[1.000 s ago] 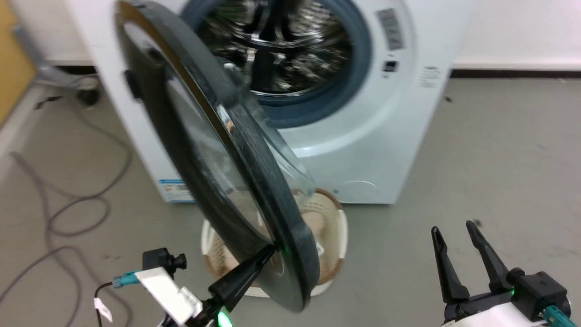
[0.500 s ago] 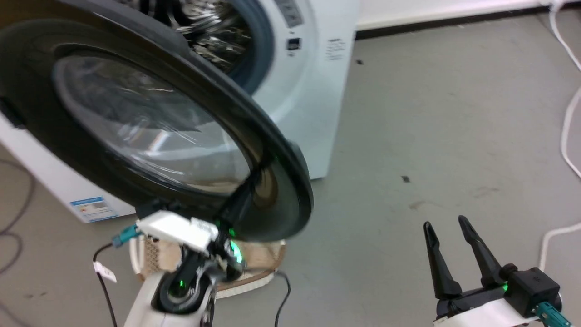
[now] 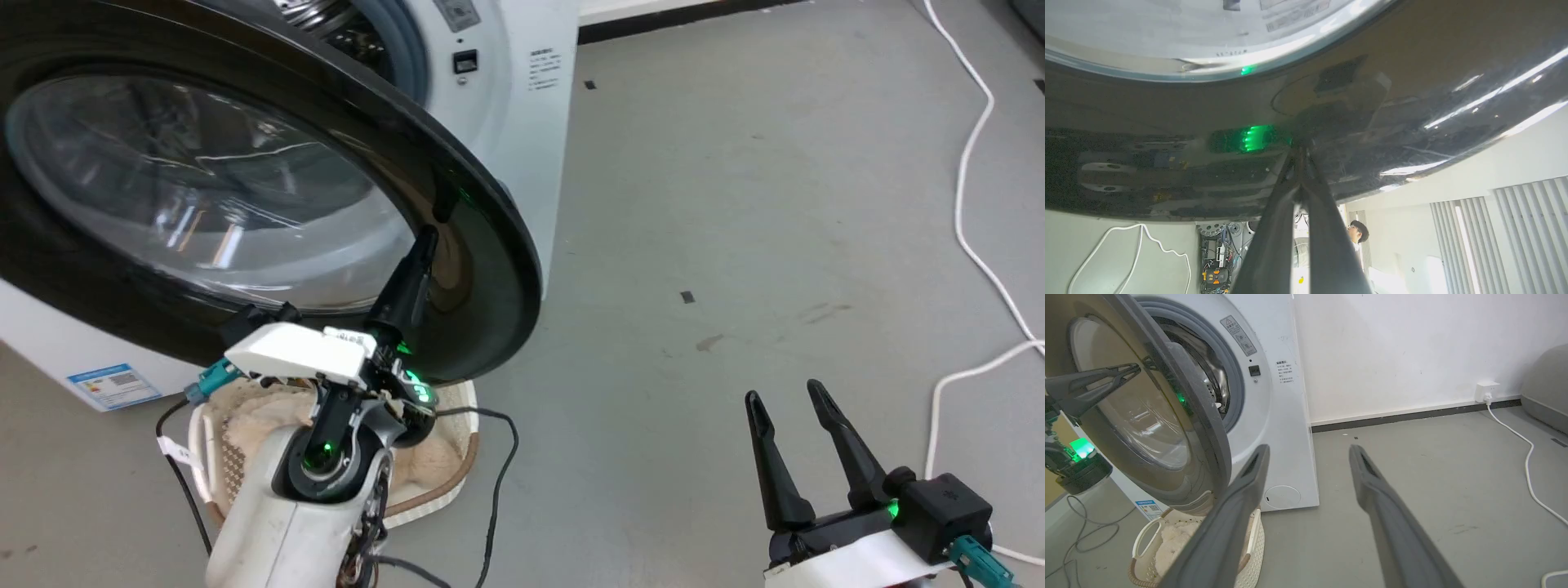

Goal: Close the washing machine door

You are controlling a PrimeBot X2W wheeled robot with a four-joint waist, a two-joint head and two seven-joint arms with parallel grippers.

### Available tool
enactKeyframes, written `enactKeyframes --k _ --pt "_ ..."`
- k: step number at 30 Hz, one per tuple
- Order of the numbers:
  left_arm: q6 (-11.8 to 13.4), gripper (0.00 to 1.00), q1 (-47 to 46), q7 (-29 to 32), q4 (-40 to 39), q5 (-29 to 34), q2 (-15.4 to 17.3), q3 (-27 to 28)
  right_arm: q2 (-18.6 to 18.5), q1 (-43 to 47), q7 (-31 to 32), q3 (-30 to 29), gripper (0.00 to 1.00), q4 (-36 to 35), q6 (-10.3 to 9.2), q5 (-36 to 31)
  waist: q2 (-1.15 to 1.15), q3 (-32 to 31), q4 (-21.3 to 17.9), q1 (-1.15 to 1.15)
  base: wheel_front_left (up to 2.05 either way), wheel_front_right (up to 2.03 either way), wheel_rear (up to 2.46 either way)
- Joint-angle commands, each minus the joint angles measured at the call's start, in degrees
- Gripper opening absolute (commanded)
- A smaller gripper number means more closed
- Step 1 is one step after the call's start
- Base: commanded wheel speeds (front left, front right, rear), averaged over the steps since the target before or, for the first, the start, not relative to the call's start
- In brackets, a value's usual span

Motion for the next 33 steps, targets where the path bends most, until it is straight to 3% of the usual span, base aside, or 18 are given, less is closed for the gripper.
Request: enactKeyframes --k 1,7,13,17,20,23,27,33 --pt "-0.3 0.00 1.3 0.1 -0.3 0.5 0.1 -0.3 0.3 -0.4 -0.2 -0.2 1.00 -0.1 0.05 -0.3 0.00 -0.7 1.1 0.00 0.00 0.00 0.00" --pt "-0.3 0.00 7.0 1.4 -4.0 9.2 2.7 -5.0 -0.2 0.0 -0.2 -0.5 1.00 -0.1 0.05 -0.3 0.00 -2.7 4.3 0.00 0.00 0.00 0.00" --pt "-0.3 0.00 14.1 -1.1 -9.2 27.1 13.7 -15.1 -1.0 0.9 -0.2 -1.0 1.00 0.0 0.05 0.2 0.00 -5.8 9.0 0.00 0.00 0.00 0.00" --pt "-0.2 0.00 15.1 -8.1 -7.2 44.4 22.5 -20.5 -1.2 1.8 -0.3 -1.4 1.00 0.1 0.05 0.5 0.00 -7.4 12.3 0.00 0.00 0.00 0.00" --pt "1.7 0.00 15.0 -14.0 -5.4 52.8 25.3 -21.3 -1.3 2.6 -0.3 -1.5 1.00 0.3 0.05 0.6 0.00 -8.4 14.8 0.00 0.00 0.00 0.00" --pt "5.5 0.00 14.9 -19.0 -5.7 57.0 25.7 -18.4 -1.5 3.0 -0.3 -1.4 1.00 0.2 0.05 0.7 0.00 -9.0 17.1 0.00 0.00 0.00 0.00" --pt "9.2 0.00 16.6 -20.3 -10.2 62.3 23.7 -11.2 -1.6 3.2 -0.3 -1.3 1.00 0.0 0.05 0.8 0.00 -9.6 19.3 0.00 0.00 0.00 0.00" --pt "9.4 0.00 25.2 -20.4 -18.3 70.4 16.1 0.3 -1.8 3.2 -0.3 -1.0 1.00 0.1 0.05 0.6 0.00 -10.1 20.8 0.00 0.00 0.00 0.00"
